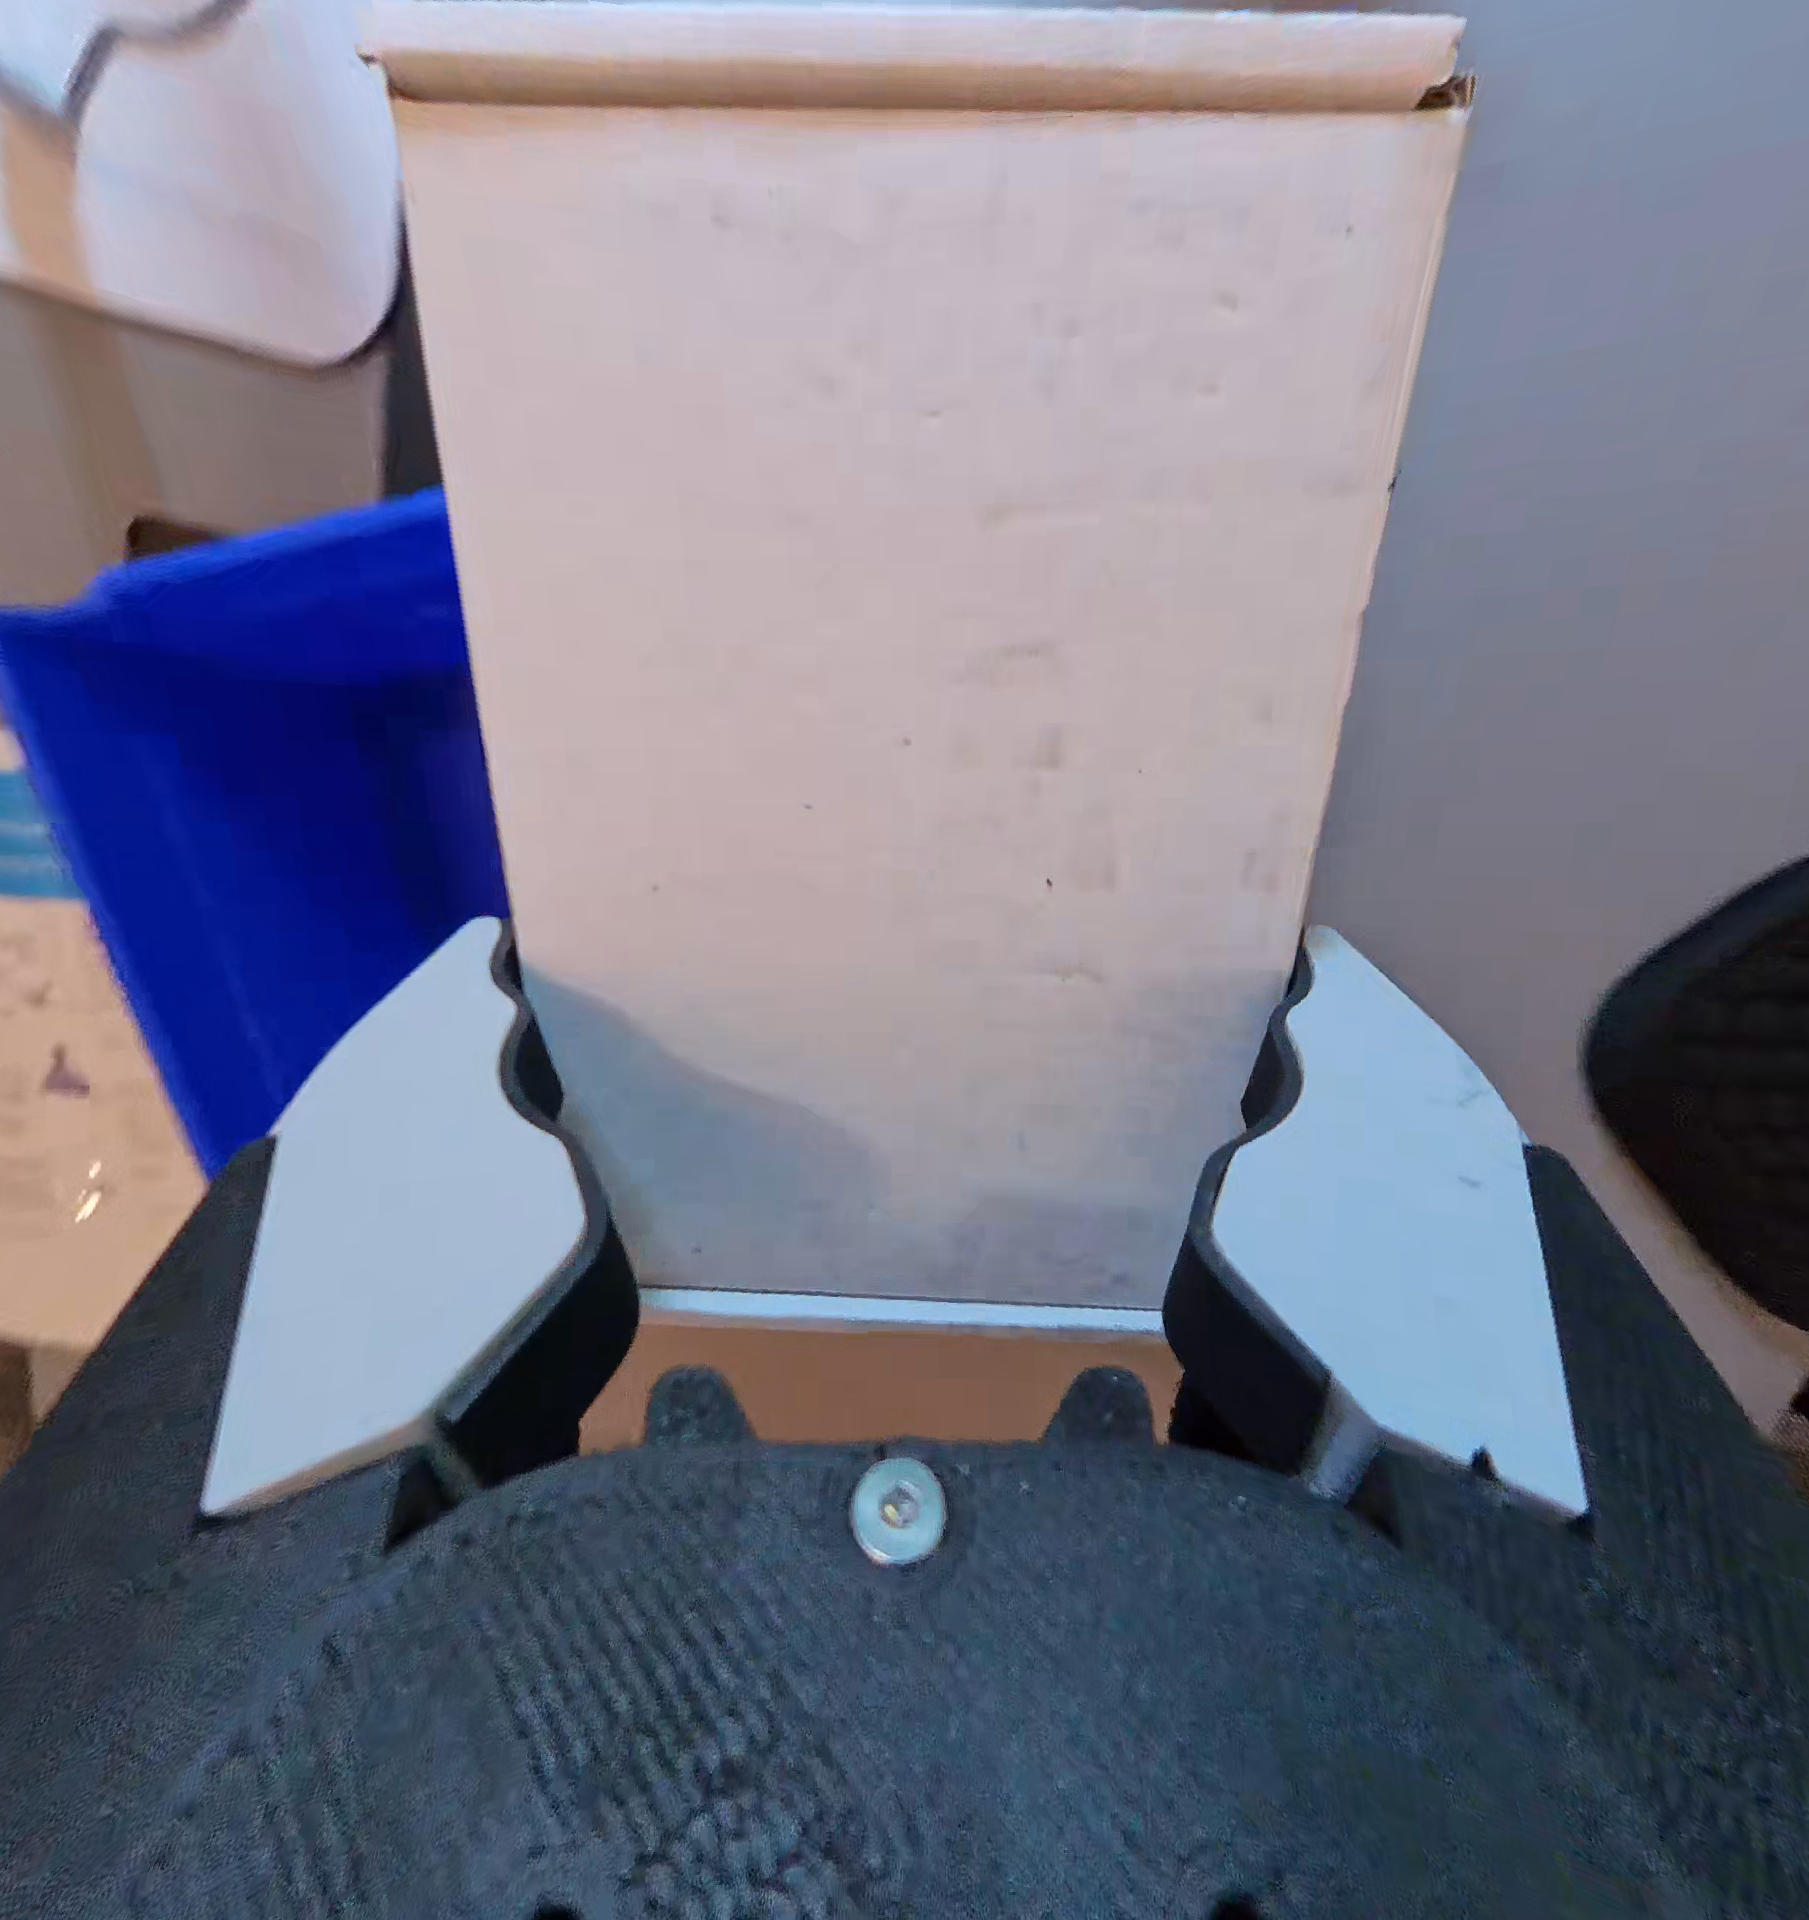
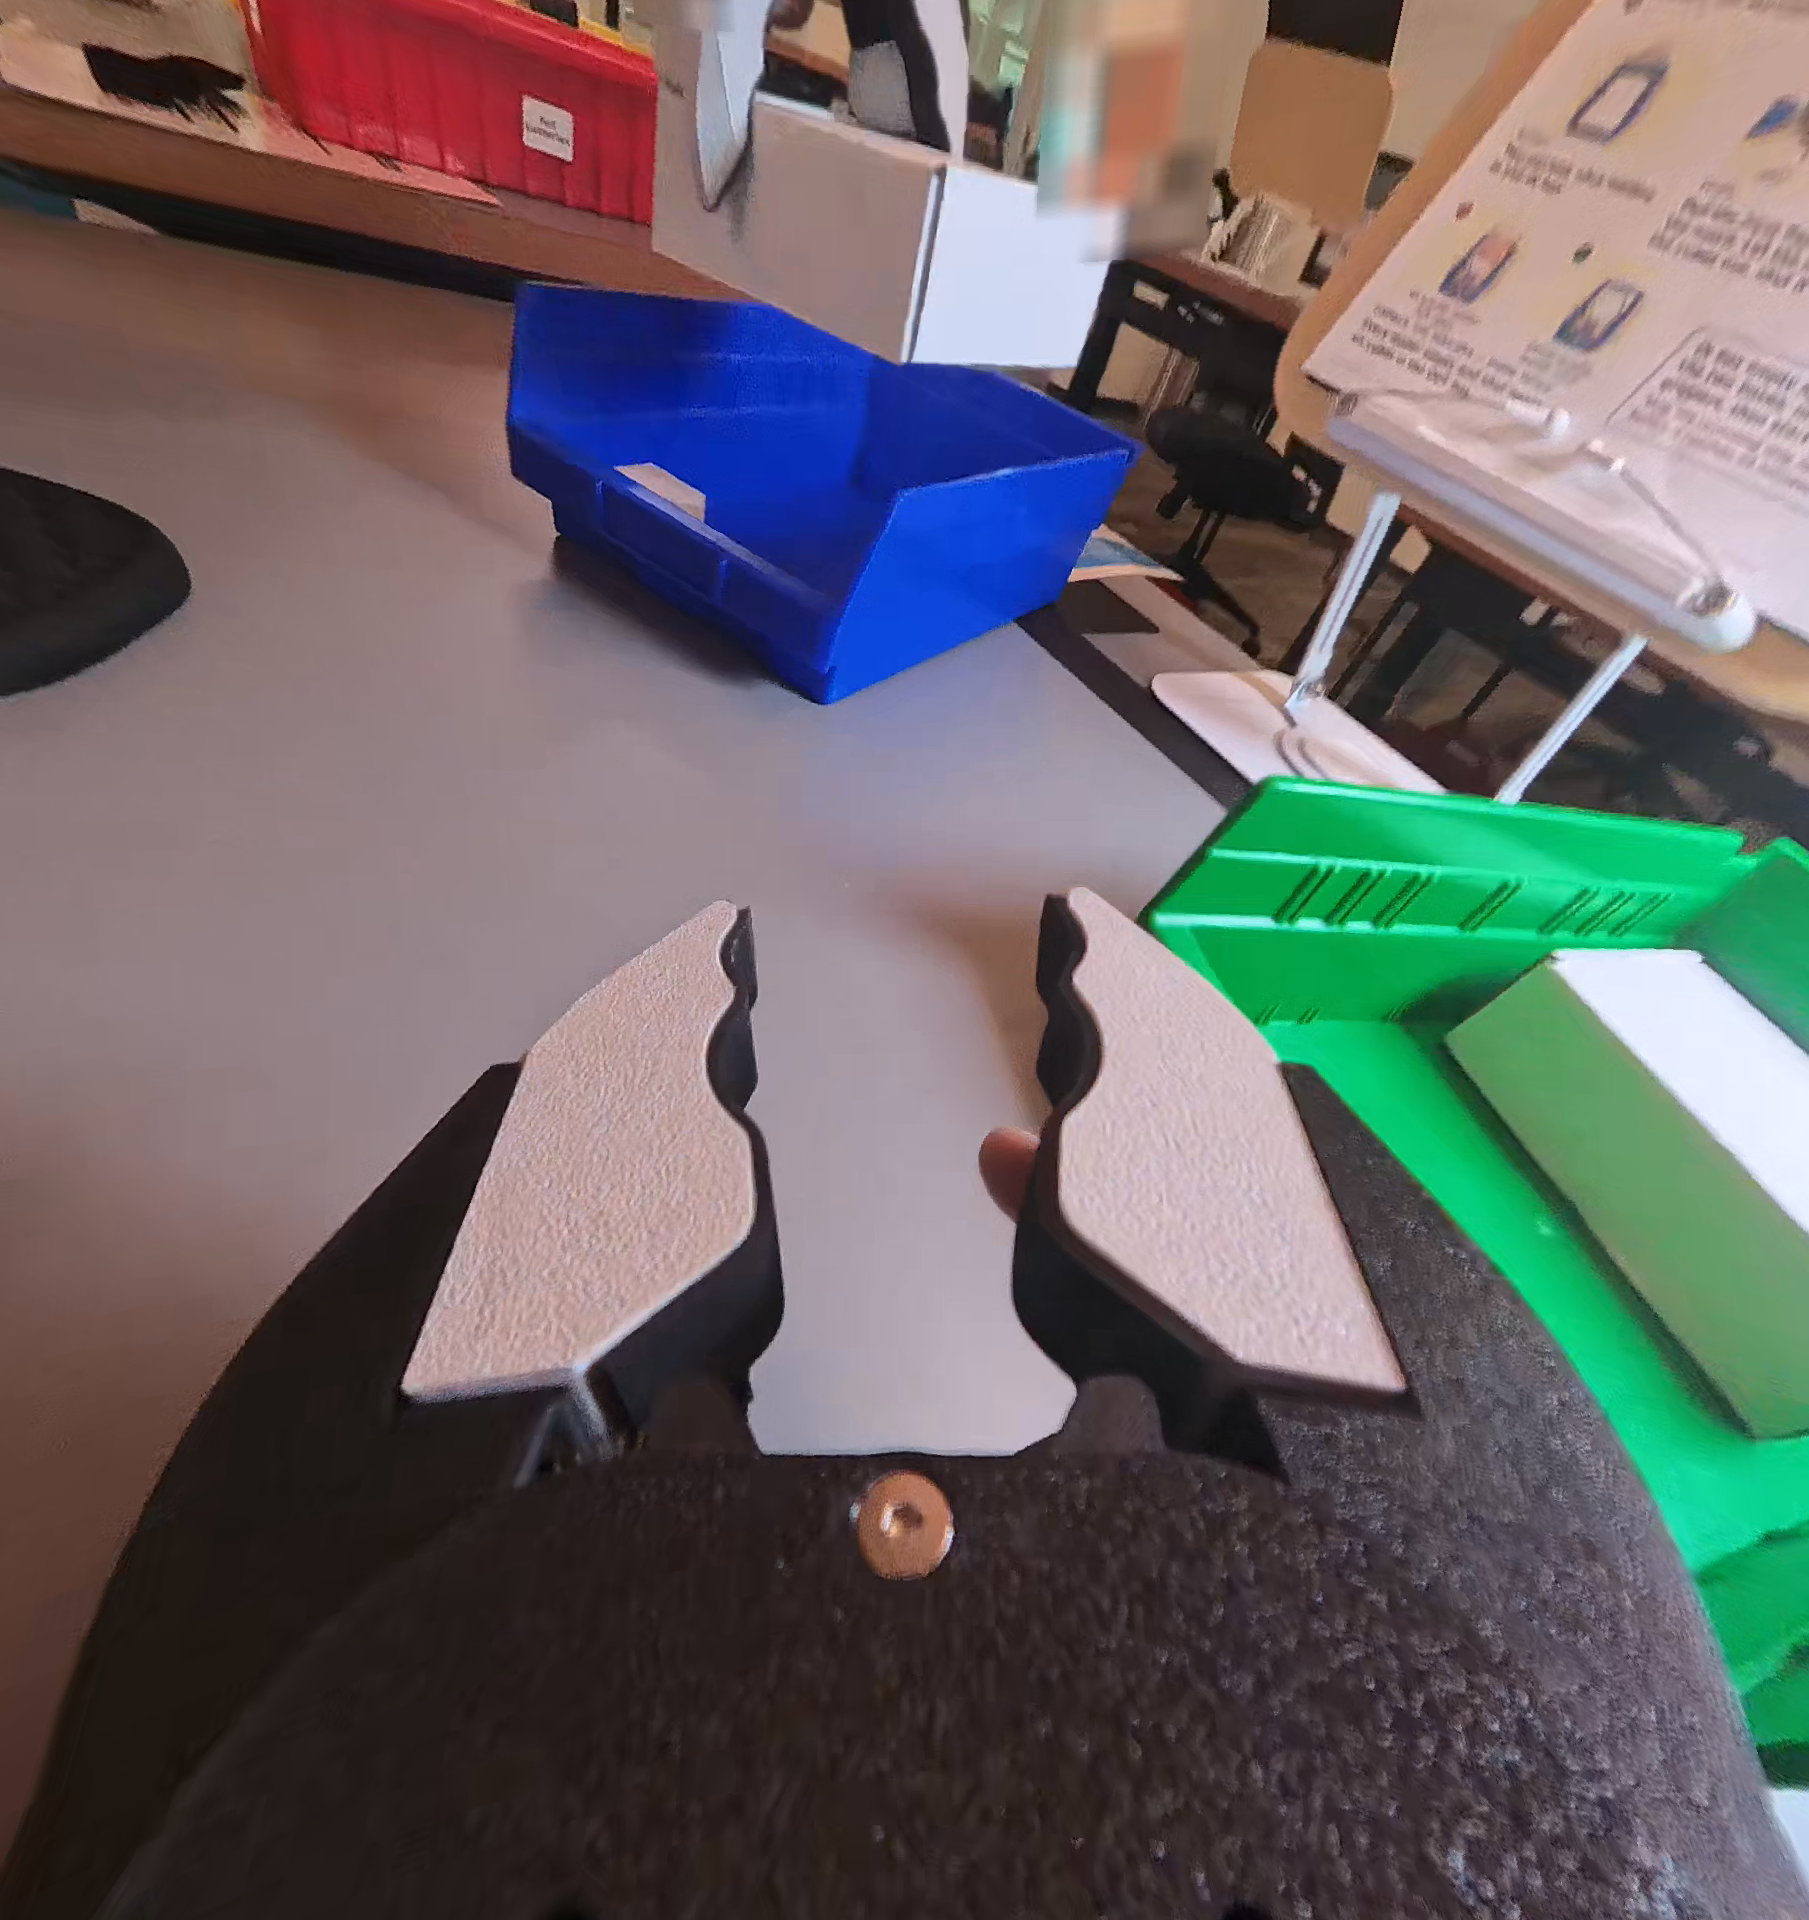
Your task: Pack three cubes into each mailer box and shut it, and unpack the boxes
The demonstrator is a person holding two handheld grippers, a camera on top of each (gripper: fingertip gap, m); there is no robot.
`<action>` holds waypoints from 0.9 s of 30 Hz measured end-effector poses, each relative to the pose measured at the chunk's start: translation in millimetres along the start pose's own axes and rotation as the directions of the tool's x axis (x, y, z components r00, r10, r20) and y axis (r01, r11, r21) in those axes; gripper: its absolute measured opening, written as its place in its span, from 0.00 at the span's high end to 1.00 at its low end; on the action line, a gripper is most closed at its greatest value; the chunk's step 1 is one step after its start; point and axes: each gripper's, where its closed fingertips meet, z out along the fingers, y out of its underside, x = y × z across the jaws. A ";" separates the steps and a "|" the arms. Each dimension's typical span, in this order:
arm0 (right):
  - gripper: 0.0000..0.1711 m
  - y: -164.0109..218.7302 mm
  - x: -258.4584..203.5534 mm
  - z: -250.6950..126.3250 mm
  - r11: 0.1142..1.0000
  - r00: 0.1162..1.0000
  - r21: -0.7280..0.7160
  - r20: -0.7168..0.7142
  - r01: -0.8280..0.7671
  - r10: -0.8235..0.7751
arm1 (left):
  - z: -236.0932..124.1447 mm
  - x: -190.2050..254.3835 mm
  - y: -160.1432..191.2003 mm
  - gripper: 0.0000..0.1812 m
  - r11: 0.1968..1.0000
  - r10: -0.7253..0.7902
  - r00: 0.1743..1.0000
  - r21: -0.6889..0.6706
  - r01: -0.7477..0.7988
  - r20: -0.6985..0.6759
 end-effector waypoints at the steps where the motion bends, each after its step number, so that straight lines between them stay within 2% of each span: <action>1: 0.69 -5.0 -2.6 0.9 0.999 0.999 0.010 -0.010 0.043 -0.043 | -0.8 19.4 -11.3 0.28 0.999 0.027 0.999 0.030 -0.026 -0.037; 4: 0.66 -25.2 -13.3 4.9 0.976 0.976 0.046 -0.049 0.214 -0.212 | 9.0 85.4 -46.4 0.28 0.986 0.126 0.977 0.130 -0.105 -0.173; 6: 0.65 -43.1 -24.9 6.8 0.921 0.922 0.075 -0.092 0.383 -0.376 | 23.1 131.5 -67.5 0.28 0.971 0.193 0.942 0.192 -0.143 -0.275; 10: 0.61 -69.7 -59.2 8.0 0.698 0.708 0.120 -0.154 0.706 -0.689 | 57.6 209.3 -93.5 0.28 0.944 0.298 0.838 0.269 -0.190 -0.458; 12: 0.60 -69.4 -75.8 10.7 0.621 0.633 0.123 -0.124 0.774 -0.764 | 71.8 235.0 -98.2 0.28 0.943 0.310 0.783 0.277 -0.182 -0.540; 16: 0.57 -50.6 -105.3 17.6 0.595 0.601 0.158 0.014 0.788 -0.799 | 84.8 271.3 -98.2 0.28 0.950 0.305 0.671 0.269 -0.160 -0.676; 18: 0.58 -45.2 -115.4 16.9 0.611 0.612 0.185 0.055 0.770 -0.789 | 91.1 277.5 -93.1 0.28 0.950 0.307 0.659 0.259 -0.172 -0.687; 21: 0.59 -43.7 -112.7 14.1 0.700 0.696 0.203 0.105 0.685 -0.711 | 84.3 274.2 -102.3 0.30 0.948 0.265 0.660 0.314 -0.046 -0.703; 23: 0.59 -43.5 -108.6 11.5 0.798 0.784 0.215 0.168 0.563 -0.598 | 71.9 261.9 -112.0 0.39 0.891 0.324 0.709 0.454 -0.006 -0.626; 27: 0.60 -33.0 -84.1 7.2 0.942 0.908 0.196 0.272 0.273 -0.319 | 39.7 243.4 -119.0 0.40 0.756 0.327 0.811 0.650 0.084 -0.485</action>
